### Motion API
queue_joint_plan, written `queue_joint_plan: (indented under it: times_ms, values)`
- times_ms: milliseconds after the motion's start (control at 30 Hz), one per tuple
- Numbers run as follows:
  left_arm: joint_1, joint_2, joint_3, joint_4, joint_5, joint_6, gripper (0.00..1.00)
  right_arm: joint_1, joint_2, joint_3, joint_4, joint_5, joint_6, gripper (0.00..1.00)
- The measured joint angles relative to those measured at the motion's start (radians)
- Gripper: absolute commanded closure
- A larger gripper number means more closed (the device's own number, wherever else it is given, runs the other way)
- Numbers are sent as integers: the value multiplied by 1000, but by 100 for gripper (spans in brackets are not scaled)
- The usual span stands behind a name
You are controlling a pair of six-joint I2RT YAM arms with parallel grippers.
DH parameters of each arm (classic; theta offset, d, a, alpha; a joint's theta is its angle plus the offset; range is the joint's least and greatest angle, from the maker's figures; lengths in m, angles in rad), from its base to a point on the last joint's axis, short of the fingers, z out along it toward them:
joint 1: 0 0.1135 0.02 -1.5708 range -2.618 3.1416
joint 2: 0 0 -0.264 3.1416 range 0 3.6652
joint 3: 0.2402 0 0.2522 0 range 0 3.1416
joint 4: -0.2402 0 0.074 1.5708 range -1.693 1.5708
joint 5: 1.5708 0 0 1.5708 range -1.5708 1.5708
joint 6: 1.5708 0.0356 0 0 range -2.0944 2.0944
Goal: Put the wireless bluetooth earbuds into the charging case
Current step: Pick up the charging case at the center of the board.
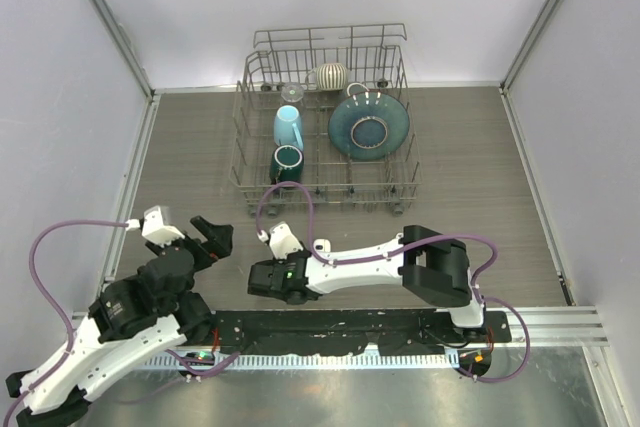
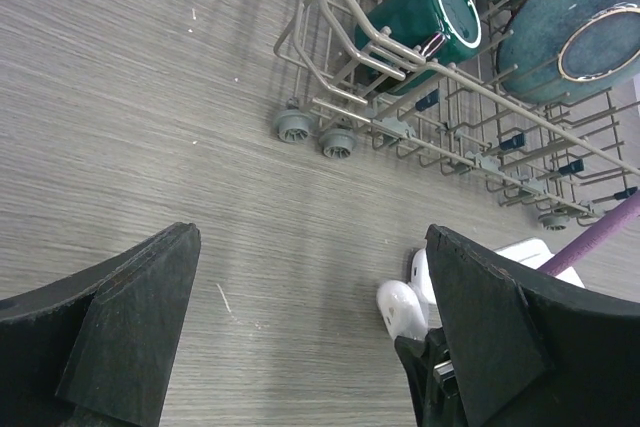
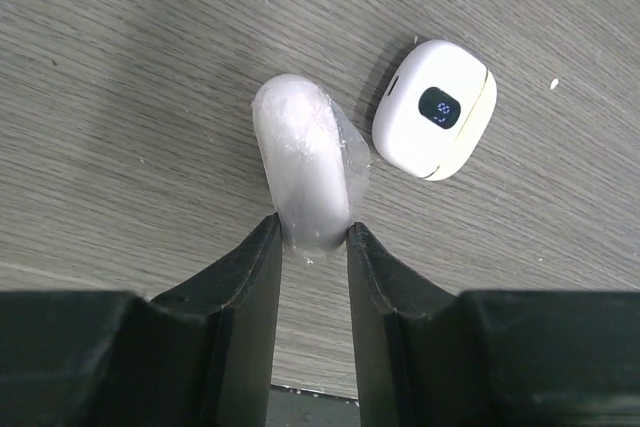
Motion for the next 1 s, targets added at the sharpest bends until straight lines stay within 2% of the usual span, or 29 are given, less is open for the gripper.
queue_joint_plan:
  times_ms: [367,700,867,1000]
  values:
    - [0,-18,0,-25,-14,-12,0,26,23,58,-59,26,-27,77]
    - [0,-18,1,-35,-23,-18,0,55,148,176,-172,108,-25,75]
    - [0,-21,5,-45,-35,-30,0,60,150,176,-180,113,-27,56]
    - [0,-26,5,-47,-43,-32,0,64,149,164,-152,95,-48,54]
